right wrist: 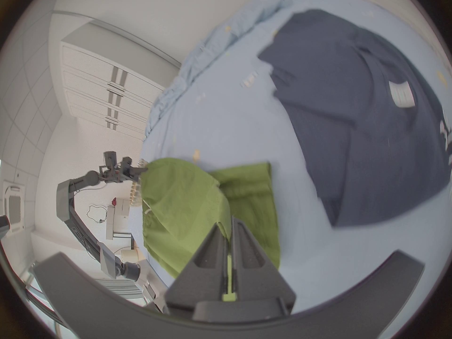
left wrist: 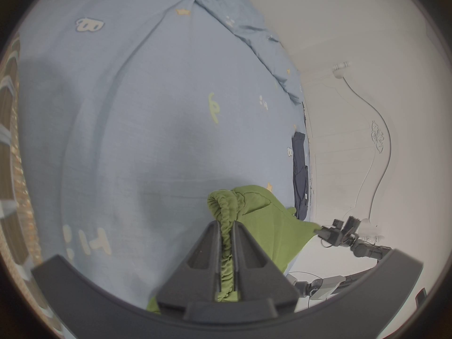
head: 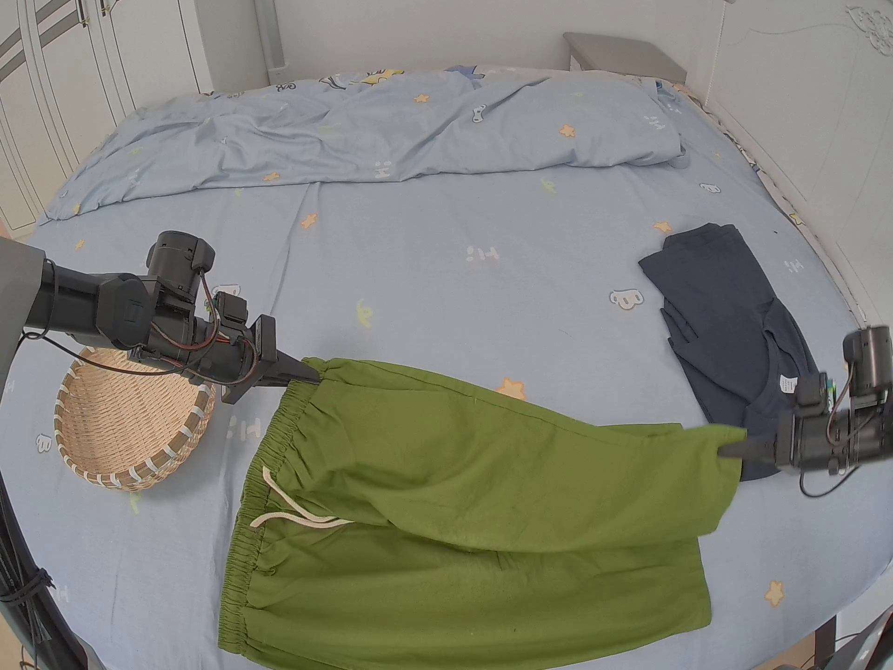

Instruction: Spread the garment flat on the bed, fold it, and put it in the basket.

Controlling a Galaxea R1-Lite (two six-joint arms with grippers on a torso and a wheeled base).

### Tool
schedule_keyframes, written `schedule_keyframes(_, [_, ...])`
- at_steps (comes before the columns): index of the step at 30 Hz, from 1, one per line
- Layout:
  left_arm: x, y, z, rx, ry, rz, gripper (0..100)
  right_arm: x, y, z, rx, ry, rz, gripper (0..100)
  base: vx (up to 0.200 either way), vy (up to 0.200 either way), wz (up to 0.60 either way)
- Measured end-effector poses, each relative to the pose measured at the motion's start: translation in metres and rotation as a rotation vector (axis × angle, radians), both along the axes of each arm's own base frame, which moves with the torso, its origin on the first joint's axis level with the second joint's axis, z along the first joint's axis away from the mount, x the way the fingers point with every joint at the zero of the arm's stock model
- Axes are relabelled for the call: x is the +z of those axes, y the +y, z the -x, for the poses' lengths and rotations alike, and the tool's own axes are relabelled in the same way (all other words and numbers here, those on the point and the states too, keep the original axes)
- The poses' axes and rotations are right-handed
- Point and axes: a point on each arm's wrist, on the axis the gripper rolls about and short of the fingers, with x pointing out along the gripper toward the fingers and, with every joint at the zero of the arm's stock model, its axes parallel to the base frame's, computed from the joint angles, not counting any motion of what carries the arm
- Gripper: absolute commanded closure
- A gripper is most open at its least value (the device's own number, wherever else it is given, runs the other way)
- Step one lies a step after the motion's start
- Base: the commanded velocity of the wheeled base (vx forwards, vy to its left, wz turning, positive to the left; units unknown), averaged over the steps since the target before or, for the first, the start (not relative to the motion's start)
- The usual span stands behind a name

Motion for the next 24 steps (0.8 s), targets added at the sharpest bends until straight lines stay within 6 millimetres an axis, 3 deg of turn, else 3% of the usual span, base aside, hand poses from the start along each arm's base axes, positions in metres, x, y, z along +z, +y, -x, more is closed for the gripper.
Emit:
schedule_keyframes(7, [0.004,0.014,0.000,0.038,-0.062,0.004,100,0.073,0.012,-0.028,0.018,-0.161,0.019,100,0.000,0.000,0.00])
schedule_keyframes(13, [0.008,0.027,0.002,0.073,-0.116,0.005,100,0.120,0.020,-0.047,0.033,-0.269,0.027,100,0.000,0.000,0.00])
schedule_keyframes(18, [0.011,0.042,0.002,0.112,-0.171,0.004,100,0.136,0.026,-0.070,0.046,-0.309,0.029,100,0.000,0.000,0.00])
schedule_keyframes(24, [0.012,0.056,0.000,0.149,-0.223,0.002,100,0.141,0.036,-0.105,0.070,-0.340,0.027,100,0.000,0.000,0.00])
